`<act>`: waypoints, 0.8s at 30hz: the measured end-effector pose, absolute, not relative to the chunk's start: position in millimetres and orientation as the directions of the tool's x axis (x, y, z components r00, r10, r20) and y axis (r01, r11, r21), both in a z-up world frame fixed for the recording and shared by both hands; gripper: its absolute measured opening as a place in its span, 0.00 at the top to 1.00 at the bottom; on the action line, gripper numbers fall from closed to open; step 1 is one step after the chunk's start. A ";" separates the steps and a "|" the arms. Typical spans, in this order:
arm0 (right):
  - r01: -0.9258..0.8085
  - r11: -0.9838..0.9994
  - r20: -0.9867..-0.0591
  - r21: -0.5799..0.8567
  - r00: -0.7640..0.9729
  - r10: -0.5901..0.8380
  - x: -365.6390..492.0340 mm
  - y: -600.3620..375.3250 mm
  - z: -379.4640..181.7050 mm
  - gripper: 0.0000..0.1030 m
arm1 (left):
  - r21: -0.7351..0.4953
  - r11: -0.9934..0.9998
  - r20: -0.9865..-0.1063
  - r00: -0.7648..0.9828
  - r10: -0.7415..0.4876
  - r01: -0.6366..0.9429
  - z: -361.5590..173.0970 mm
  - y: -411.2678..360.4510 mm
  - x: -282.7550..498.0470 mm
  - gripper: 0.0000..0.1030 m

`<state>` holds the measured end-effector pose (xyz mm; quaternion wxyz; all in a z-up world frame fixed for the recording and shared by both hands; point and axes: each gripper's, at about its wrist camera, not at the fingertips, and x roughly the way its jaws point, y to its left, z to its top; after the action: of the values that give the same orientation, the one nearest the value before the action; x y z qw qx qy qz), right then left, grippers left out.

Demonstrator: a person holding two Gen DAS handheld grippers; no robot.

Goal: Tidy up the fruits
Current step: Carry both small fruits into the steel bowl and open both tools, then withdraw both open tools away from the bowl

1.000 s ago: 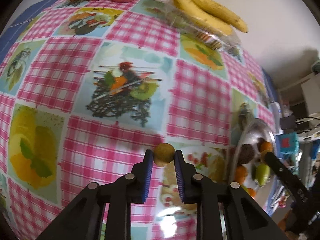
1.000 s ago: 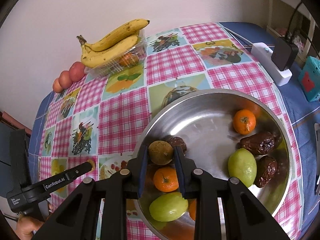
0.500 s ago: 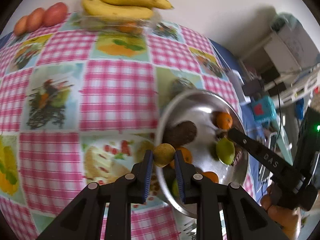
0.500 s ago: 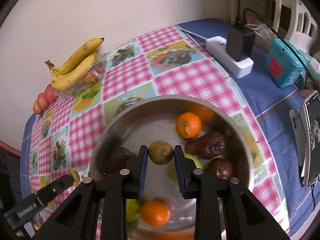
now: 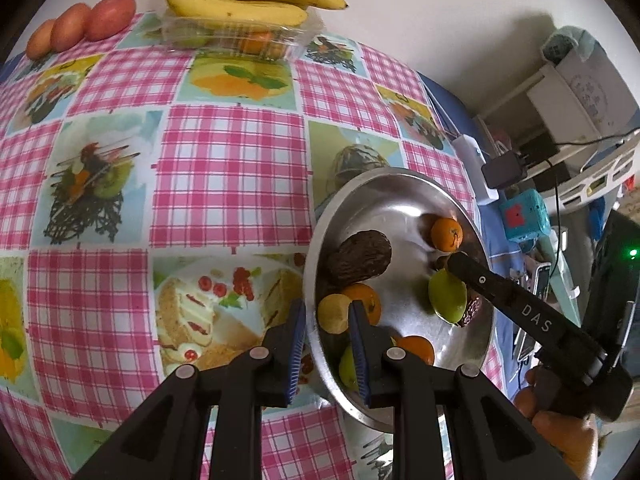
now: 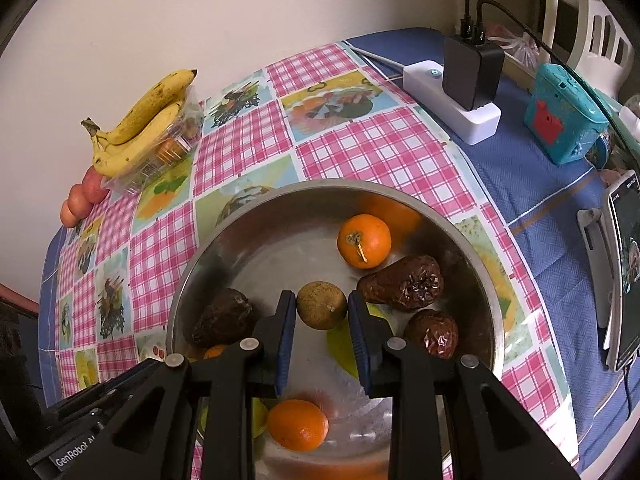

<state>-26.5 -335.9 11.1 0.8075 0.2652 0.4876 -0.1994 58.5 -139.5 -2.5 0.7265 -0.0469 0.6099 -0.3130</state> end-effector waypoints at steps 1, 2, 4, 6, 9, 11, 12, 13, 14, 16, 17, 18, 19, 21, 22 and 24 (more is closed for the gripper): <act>0.581 0.780 -0.893 0.234 0.445 -0.063 -26.6 -336.0 11.1 0.73 | -0.449 0.805 -0.857 0.066 -0.510 0.387 -2.0 -135.9 59.3 0.76; 0.582 0.779 -0.894 0.234 0.444 -0.062 -26.6 -335.9 10.7 0.73 | -0.438 0.816 -0.862 0.080 -0.500 0.378 -1.3 -132.2 60.2 0.76; 0.581 0.779 -0.894 0.237 0.444 -0.059 -27.5 -335.6 10.2 0.73 | -0.398 0.842 -0.877 0.119 -0.466 0.365 0.6 -124.2 62.2 0.75; 0.578 0.782 -0.894 0.235 0.444 -0.060 -29.0 -334.9 10.9 0.73 | -0.343 0.877 -0.896 0.163 -0.413 0.336 0.3 -114.1 65.1 0.72; 0.577 0.780 -0.892 0.243 0.449 -0.055 -31.8 -334.7 11.5 0.73 | -0.251 0.922 -0.922 0.217 -0.320 0.295 -3.4 -101.3 68.0 0.29; 0.576 0.780 -0.891 0.244 0.451 -0.055 -34.9 -333.4 12.3 0.73 | -0.174 0.948 -0.934 0.262 -0.245 0.265 -6.4 -90.7 68.6 0.15; 0.575 0.781 -0.890 0.245 0.452 -0.054 -37.0 -332.2 12.8 0.73 | -0.148 0.955 -0.937 0.273 -0.218 0.257 -7.5 -86.3 68.6 0.15; 0.574 0.781 -0.890 0.246 0.453 -0.053 -38.9 -330.5 13.3 0.72 | -0.127 0.960 -0.938 0.283 -0.198 0.250 -8.6 -81.3 68.0 0.14; 0.570 0.784 -0.889 0.247 0.455 -0.050 -41.2 -328.7 13.9 0.70 | -0.112 0.963 -0.938 0.294 -0.184 0.245 -9.1 -77.0 67.1 0.08; 0.563 0.788 -0.886 0.251 0.461 -0.048 -45.2 -324.3 14.8 0.48 | -0.082 0.970 -0.932 0.327 -0.156 0.229 -7.0 -67.2 64.6 0.00; 0.559 0.790 -0.884 0.252 0.466 -0.048 -47.8 -321.4 15.5 0.41 | -0.068 0.973 -0.927 0.346 -0.143 0.222 -4.6 -61.3 62.4 0.00; 0.557 0.791 -0.882 0.253 0.469 -0.048 -50.1 -319.6 15.9 0.33 | -0.055 0.975 -0.925 0.357 -0.132 0.217 -2.4 -55.5 60.3 0.00; 0.555 0.792 -0.880 0.254 0.472 -0.049 -52.7 -317.6 16.3 0.30 | -0.048 0.976 -0.921 0.368 -0.125 0.213 -0.1 -50.5 58.5 0.00; 0.545 0.799 -0.875 0.255 0.482 -0.050 -59.1 -311.7 17.3 0.25 | -0.041 0.976 -0.917 0.380 -0.121 0.212 4.6 -42.3 54.3 0.00; 0.539 0.803 -0.873 0.254 0.486 -0.049 -61.7 -308.5 17.8 0.19 | -0.038 0.976 -0.915 0.386 -0.120 0.213 7.0 -38.7 51.4 0.00; 0.522 0.816 -0.869 0.246 0.492 -0.052 -66.8 -301.0 19.6 0.09 | -0.015 0.977 -0.907 0.407 -0.103 0.214 13.8 -32.5 42.8 0.00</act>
<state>-66.8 -301.0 19.6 0.8272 0.2482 0.4733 -0.1736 42.8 -32.5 13.8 0.8373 0.0517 0.5361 -0.0946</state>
